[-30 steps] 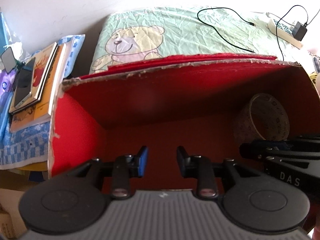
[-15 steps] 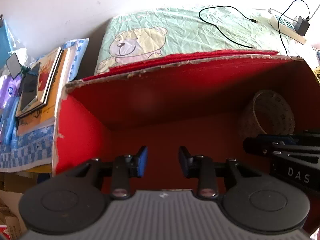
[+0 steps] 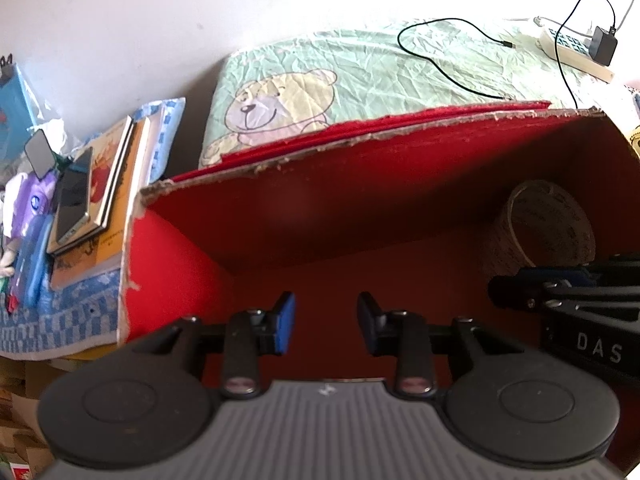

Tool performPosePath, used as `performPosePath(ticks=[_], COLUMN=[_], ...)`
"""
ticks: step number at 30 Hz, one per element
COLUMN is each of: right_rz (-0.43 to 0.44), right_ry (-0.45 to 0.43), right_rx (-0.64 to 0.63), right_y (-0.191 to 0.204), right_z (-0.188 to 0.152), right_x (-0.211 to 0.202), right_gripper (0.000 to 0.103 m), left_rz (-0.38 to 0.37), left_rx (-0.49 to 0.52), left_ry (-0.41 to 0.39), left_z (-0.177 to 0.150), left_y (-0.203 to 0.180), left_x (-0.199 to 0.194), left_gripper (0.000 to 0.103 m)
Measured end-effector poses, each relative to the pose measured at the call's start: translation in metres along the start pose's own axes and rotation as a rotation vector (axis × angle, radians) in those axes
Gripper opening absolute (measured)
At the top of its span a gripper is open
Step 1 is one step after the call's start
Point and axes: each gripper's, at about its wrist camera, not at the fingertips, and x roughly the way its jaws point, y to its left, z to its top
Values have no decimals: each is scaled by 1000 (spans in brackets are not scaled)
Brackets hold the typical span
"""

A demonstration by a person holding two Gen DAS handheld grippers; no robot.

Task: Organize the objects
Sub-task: 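Withdraw the right gripper from the box toward the pine cone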

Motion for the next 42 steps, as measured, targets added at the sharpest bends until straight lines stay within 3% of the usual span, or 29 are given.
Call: performPosePath(ticks=[6, 9, 24, 30, 32, 42], right_rz=[-13, -24, 89, 144, 164, 247], right_ry=[-46, -91, -307, -378, -388, -359], right_rx=[-4, 1, -28, -28, -30, -58], right_y=[8, 8, -18, -33, -36, -49], right_z=[-13, -16, -51, -63, -67, -79], right_x=[-12, -23, -95, -120, -125, -139], right_gripper=[20, 21, 28, 38, 44, 45], left_rz=[34, 88, 97, 119, 138, 184], left_rx=[17, 25, -32, -50, -51, -84], left_ry=[-26, -52, -111, -125, -127, -120], left_z=[-1, -4, -24, -36, -40, -59], left_y=[-3, -8, -41, -58, -64, -85], left_x=[-4, -10, -79, -105, -110, -129], left_gripper=[38, 42, 46, 52, 53, 64])
